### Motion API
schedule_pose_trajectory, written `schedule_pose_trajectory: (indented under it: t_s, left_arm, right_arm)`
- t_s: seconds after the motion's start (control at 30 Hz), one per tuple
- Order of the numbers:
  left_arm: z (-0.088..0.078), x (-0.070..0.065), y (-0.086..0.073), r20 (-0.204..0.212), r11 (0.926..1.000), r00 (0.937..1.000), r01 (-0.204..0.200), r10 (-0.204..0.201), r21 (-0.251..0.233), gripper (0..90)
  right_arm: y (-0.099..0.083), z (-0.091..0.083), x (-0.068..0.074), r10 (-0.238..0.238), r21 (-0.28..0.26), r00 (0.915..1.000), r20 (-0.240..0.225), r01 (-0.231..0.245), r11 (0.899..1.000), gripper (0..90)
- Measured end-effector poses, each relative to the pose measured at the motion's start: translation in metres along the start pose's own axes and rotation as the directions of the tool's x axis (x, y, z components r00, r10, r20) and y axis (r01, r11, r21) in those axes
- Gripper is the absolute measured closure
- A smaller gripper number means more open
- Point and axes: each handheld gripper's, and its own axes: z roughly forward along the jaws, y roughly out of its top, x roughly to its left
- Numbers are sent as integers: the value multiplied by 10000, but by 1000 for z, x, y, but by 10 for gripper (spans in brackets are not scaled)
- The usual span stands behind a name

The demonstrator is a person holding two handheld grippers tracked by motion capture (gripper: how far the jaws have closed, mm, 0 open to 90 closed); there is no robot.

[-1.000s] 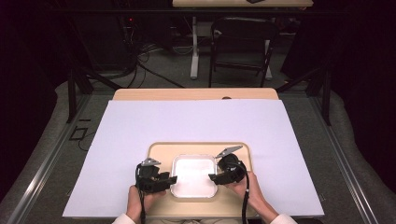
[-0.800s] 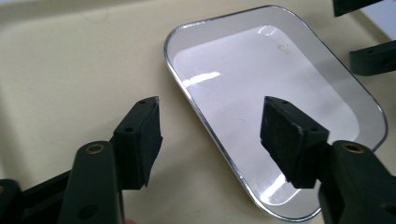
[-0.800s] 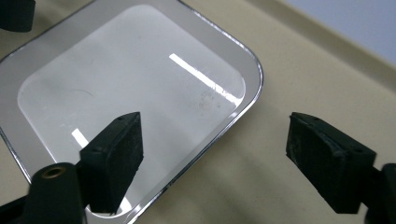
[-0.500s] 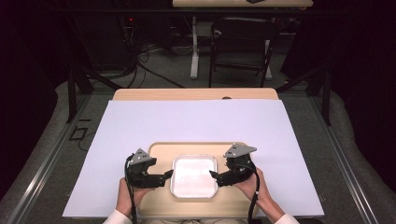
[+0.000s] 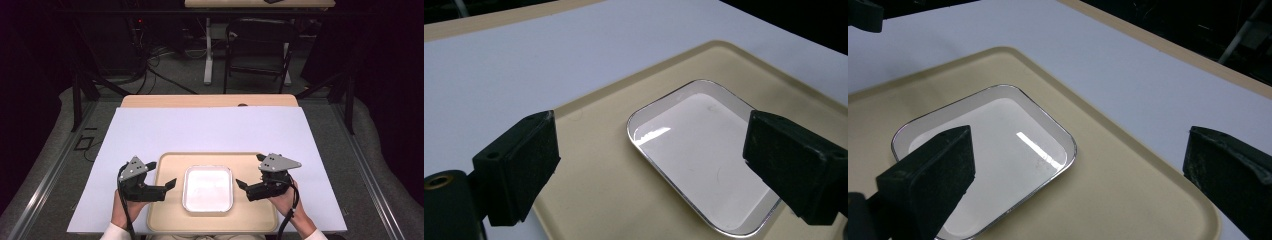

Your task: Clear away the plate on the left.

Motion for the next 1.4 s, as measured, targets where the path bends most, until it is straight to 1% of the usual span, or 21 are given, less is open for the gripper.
schedule_pose_trajectory:
  t_s: [0.07, 0.13, 0.17, 0.2, 0.23, 0.33, 0.4, 0.43, 0.53, 0.57, 0.6, 0.73, 0.93, 1.0, 1.13, 1.2, 1.23, 1.33, 1.4]
  left_arm:
    - [-3, 0, 0, -20, 9999, 10000, -63, 63, -105, 60]
    - [-6, 0, 0, -34, 9998, 10000, -52, 51, -182, 52]
    - [-9, 0, 0, 1, 9997, 9999, -109, 109, -215, 49]
    - [-9, 0, 0, 1, 9997, 9999, -109, 109, -215, 44]
    - [-12, -1, -1, -80, 9994, 9999, -146, 144, -304, 45]
    - [-18, -1, -3, -181, 9986, 9997, -160, 151, -513, 45]
    - [-23, 0, -4, -325, 9974, 9991, -275, 254, -662, 45]
    - [-25, 0, -5, -485, 9968, 9984, -315, 279, -732, 47]
    - [-30, 2, -8, -522, 9957, 9983, -291, 246, -878, 48]
    - [-32, 3, -10, -628, 9955, 9977, -300, 244, -898, 48]
    - [-33, 4, -11, -649, 9952, 9976, -296, 236, -937, 48]
    - [-35, 9, -17, -717, 9966, 9973, -240, 184, -792, 44]
    - [-40, 14, -26, -952, 9976, 9954, -140, 75, -672, 31]
    - [-40, 16, -28, -930, 9981, 9957, -117, 60, -605, 25]
    - [-45, 19, -34, -1024, 9985, 9947, -9, -46, -539, 21]
    - [-47, 21, -37, -1105, 9986, 9938, 31, -89, -525, 20]
    - [-48, 21, -38, -1150, 9985, 9933, 58, -121, -547, 20]
    - [-52, 23, -42, -1222, 9981, 9921, 223, -292, -577, 19]
    - [-53, 24, -43, -1229, 9980, 9919, 241, -311, -578, 17]
  right_arm:
    - [0, -6, -1, -20, -161, 10000, 51, 21, 9999, 0]
    - [-1, -12, -2, -74, -288, 9997, 242, 81, 9996, 0]
    - [-1, -14, -3, -33, -331, 9995, 303, 43, 9994, 0]
    - [-1, -14, -3, -33, -331, 9995, 303, 43, 9994, 0]
    - [-3, -21, -5, 71, -497, 9991, 426, -50, 9988, 0]
    - [-4, -28, -6, 34, -664, 9982, 593, 5, 9978, 0]
    - [-5, -33, -7, 25, -788, 9972, 743, 34, 9969, 0]
    - [-6, -35, -8, 40, -812, 9971, 762, 22, 9967, 0]
    - [-11, -42, -12, 68, -921, 9954, 953, 20, 9957, 0]
    - [-12, -44, -12, 77, -948, 9947, 1029, 21, 9955, 0]
    - [-14, -47, -13, 102, -995, 9940, 1090, 7, 9950, 0]
    - [-21, -55, -17, 137, -1052, 9911, 1328, 3, 9945, 0]
    - [-32, -68, -21, 181, -1176, 9869, 1605, 9, 9931, 0]
    - [-36, -71, -23, 213, -1124, 9853, 1694, -22, 9937, 0]
    - [-47, -80, -26, 364, -1010, 9822, 1843, -179, 9947, 0]
    - [-49, -81, -26, 399, -985, 9814, 1878, -216, 9949, 0]
    - [-55, -86, -28, 487, -922, 9795, 1955, -311, 9953, 0]
    - [-62, -91, -30, 686, -831, 9754, 2097, -521, 9952, 0]
    - [-65, -94, -31, 856, -853, 9752, 2042, -694, 9939, 0]
